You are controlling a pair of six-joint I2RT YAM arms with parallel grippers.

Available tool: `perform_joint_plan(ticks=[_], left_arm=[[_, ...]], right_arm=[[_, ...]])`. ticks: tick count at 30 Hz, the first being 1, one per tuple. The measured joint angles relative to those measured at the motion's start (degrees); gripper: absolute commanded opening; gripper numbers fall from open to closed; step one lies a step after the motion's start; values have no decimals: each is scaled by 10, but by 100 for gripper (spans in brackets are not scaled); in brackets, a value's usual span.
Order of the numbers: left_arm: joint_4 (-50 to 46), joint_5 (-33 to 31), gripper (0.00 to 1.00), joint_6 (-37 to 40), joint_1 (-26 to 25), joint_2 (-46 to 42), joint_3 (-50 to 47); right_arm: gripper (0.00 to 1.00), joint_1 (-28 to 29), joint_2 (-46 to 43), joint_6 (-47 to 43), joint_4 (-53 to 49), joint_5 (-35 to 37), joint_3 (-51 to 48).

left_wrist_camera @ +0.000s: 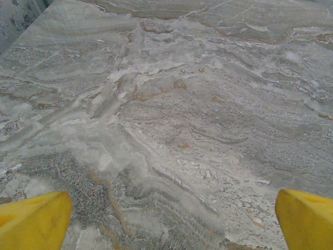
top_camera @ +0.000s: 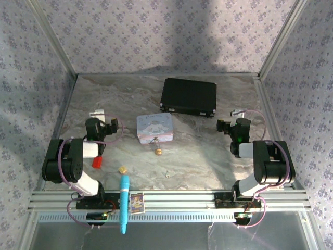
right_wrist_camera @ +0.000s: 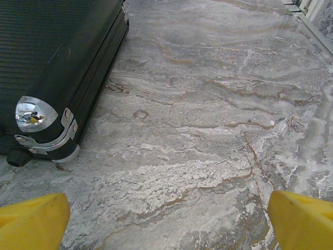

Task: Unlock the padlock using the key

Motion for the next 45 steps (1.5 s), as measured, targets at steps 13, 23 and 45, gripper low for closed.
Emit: perform_joint_plan(ticks=[13,23,45], left_arm=[[0,0,100,0,0,0,0],[-53,-10,100,-3,0,-108,-5],[-559,124,100,-400,-92,-390,116]], right_arm=[[99,0,0,0,0,-2,0],[99,9,-46,-13,-74,-10,26],[92,131,-328,191,-644,-150,170]])
